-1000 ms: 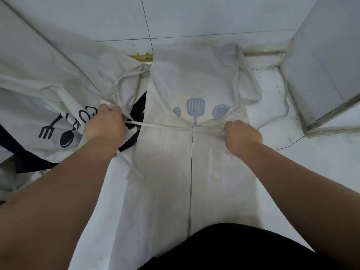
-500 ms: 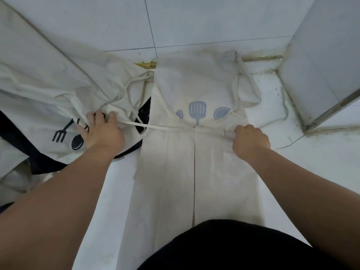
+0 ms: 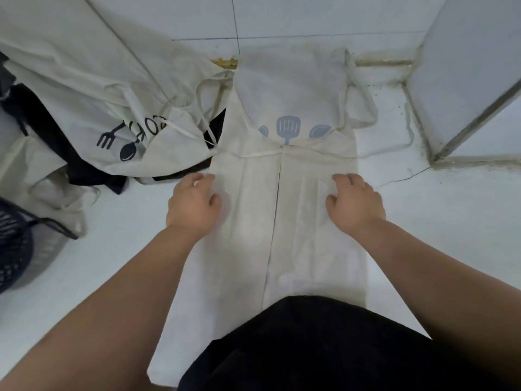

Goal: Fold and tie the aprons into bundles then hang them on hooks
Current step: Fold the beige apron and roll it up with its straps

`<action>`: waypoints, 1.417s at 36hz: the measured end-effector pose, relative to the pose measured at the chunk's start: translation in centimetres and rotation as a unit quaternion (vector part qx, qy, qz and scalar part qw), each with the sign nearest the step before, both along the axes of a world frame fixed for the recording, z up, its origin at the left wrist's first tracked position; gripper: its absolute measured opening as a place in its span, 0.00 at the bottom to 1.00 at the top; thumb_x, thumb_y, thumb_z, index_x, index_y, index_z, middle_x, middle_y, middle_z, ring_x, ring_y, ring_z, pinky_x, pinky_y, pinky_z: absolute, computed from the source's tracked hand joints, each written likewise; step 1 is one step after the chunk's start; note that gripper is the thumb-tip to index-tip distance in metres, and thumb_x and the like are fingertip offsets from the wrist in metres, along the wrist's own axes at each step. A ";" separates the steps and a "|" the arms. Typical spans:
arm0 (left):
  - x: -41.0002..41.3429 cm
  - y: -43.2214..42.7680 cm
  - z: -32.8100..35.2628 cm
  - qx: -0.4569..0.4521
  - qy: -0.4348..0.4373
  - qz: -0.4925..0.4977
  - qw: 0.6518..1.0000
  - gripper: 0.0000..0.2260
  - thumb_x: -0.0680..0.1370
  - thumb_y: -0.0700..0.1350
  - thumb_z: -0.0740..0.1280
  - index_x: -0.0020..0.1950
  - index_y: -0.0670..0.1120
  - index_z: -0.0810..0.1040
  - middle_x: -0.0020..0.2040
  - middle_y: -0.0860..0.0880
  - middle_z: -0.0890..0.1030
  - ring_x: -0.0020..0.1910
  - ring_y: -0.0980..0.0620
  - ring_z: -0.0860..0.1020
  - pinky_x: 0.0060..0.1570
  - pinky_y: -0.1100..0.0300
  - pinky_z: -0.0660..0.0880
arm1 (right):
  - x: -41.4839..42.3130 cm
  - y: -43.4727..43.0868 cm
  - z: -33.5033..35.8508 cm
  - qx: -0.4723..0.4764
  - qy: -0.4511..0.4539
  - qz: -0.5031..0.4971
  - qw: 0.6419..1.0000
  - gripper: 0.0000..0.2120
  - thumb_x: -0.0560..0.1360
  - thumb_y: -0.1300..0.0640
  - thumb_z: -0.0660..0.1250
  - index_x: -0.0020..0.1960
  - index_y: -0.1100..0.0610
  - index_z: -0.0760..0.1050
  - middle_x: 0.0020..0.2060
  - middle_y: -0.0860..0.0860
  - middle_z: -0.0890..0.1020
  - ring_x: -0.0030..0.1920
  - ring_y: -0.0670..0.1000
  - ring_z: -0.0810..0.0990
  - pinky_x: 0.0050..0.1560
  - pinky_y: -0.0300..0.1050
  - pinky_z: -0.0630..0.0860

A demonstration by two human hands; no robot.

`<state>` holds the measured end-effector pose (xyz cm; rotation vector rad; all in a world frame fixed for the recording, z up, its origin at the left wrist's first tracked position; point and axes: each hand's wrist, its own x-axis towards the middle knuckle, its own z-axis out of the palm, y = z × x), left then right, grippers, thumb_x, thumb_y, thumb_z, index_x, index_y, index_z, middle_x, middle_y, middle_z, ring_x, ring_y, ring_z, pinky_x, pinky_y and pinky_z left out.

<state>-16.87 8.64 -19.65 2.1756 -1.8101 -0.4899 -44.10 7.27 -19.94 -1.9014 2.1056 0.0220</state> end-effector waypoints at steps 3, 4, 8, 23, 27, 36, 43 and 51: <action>-0.1 2.9 -0.4 0.017 0.031 -0.002 0.999 0.20 0.78 0.43 0.63 0.70 0.46 0.72 0.71 0.44 0.67 0.70 0.43 0.65 0.69 0.47 0.64 | -0.2 2.8 -0.2 0.009 -0.011 0.013 1.000 0.23 0.80 0.52 0.56 0.73 0.53 0.60 0.71 0.55 0.64 0.68 0.58 0.66 0.64 0.52 0.63; -0.1 3.9 -0.4 0.022 0.034 -0.001 0.999 0.20 0.78 0.45 0.63 0.70 0.47 0.72 0.71 0.45 0.67 0.70 0.44 0.65 0.68 0.48 0.65 | -0.2 3.9 -0.2 0.011 -0.011 0.019 1.000 0.23 0.80 0.50 0.56 0.74 0.53 0.59 0.71 0.55 0.63 0.69 0.58 0.64 0.65 0.52 0.62; 0.0 7.4 -0.4 0.045 0.020 -0.006 0.999 0.20 0.80 0.50 0.61 0.72 0.51 0.69 0.75 0.49 0.62 0.73 0.47 0.61 0.69 0.51 0.62 | -0.1 8.3 -0.5 0.018 0.004 0.031 0.999 0.26 0.81 0.44 0.50 0.76 0.51 0.53 0.75 0.55 0.55 0.72 0.57 0.57 0.71 0.51 0.55; 0.3 21.7 -2.6 0.172 -0.153 -0.125 0.965 0.30 0.81 0.62 0.42 0.78 0.52 0.37 0.78 0.45 0.35 0.76 0.42 0.35 0.72 0.41 0.38 | 5.5 24.8 -2.2 0.059 0.058 -0.015 0.996 0.35 0.78 0.35 0.42 0.78 0.54 0.45 0.77 0.58 0.47 0.75 0.60 0.48 0.74 0.57 0.40; -0.1 22.4 -2.4 0.158 -0.134 -0.117 0.971 0.27 0.81 0.62 0.43 0.78 0.56 0.40 0.78 0.46 0.37 0.76 0.43 0.36 0.72 0.38 0.39 | 6.0 25.6 -2.0 0.002 -0.017 -0.023 1.000 0.31 0.79 0.39 0.50 0.77 0.54 0.53 0.76 0.57 0.54 0.74 0.59 0.54 0.74 0.56 0.43; 2.4 25.4 -3.1 -0.046 0.007 0.120 0.992 0.16 0.82 0.48 0.57 0.69 0.47 0.72 0.75 0.42 0.62 0.74 0.41 0.57 0.69 0.43 0.56 | 4.1 28.9 -2.9 -0.095 -0.202 -0.219 0.950 0.26 0.79 0.57 0.61 0.74 0.60 0.58 0.74 0.62 0.52 0.68 0.65 0.65 0.67 0.50 0.63; 2.0 27.2 -3.1 -0.087 0.084 0.182 0.976 0.19 0.78 0.47 0.65 0.67 0.41 0.72 0.67 0.38 0.67 0.65 0.37 0.65 0.61 0.47 0.65 | 5.0 29.0 -2.6 -0.133 -0.238 -0.240 0.932 0.31 0.76 0.52 0.66 0.74 0.59 0.58 0.72 0.61 0.57 0.69 0.60 0.63 0.67 0.47 0.62; -1.1 27.0 -1.9 -0.078 -0.043 -0.182 0.979 0.17 0.74 0.52 0.71 0.57 0.42 0.78 0.55 0.41 0.76 0.53 0.38 0.74 0.48 0.50 0.72 | 6.7 27.7 -0.9 -0.079 -0.067 -0.022 0.994 0.16 0.78 0.47 0.61 0.65 0.48 0.75 0.61 0.53 0.73 0.62 0.57 0.70 0.60 0.48 0.61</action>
